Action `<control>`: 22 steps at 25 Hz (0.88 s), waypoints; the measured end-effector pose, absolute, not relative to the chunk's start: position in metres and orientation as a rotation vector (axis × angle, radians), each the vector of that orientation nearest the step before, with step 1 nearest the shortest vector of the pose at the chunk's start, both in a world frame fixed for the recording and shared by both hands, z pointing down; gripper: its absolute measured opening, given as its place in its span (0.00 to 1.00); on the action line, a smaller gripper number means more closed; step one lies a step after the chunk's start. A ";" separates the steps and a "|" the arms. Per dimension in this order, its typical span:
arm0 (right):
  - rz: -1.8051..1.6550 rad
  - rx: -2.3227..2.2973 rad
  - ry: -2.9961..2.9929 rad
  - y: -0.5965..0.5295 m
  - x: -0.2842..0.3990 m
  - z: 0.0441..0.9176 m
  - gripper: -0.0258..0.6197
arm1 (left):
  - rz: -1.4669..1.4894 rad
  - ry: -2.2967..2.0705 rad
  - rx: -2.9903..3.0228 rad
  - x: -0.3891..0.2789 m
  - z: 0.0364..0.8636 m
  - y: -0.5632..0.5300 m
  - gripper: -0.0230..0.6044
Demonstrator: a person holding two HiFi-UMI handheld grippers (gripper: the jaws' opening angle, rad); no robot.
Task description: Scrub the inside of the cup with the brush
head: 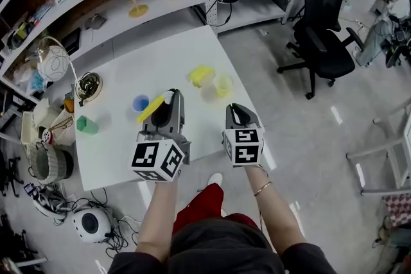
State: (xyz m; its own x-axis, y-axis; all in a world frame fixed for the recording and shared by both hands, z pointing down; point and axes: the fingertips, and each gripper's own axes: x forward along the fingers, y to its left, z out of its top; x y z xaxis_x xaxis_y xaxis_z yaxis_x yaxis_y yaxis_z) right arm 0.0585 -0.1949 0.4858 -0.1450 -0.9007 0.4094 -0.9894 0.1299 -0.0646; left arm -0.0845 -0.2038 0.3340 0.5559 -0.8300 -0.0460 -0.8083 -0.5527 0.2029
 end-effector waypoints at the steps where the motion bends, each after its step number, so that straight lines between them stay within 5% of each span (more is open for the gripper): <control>1: 0.482 1.851 -2.128 -0.199 0.060 0.489 0.07 | -0.200 -1.392 2.627 -0.083 0.335 -0.209 0.11; 14: 0.675 1.769 -2.101 -0.245 0.058 0.532 0.41 | -0.146 -1.360 2.594 -0.070 0.360 -0.259 0.11; 22: 0.665 1.778 -2.016 -0.268 0.062 0.556 0.47 | -0.124 -1.340 2.576 -0.069 0.376 -0.277 0.11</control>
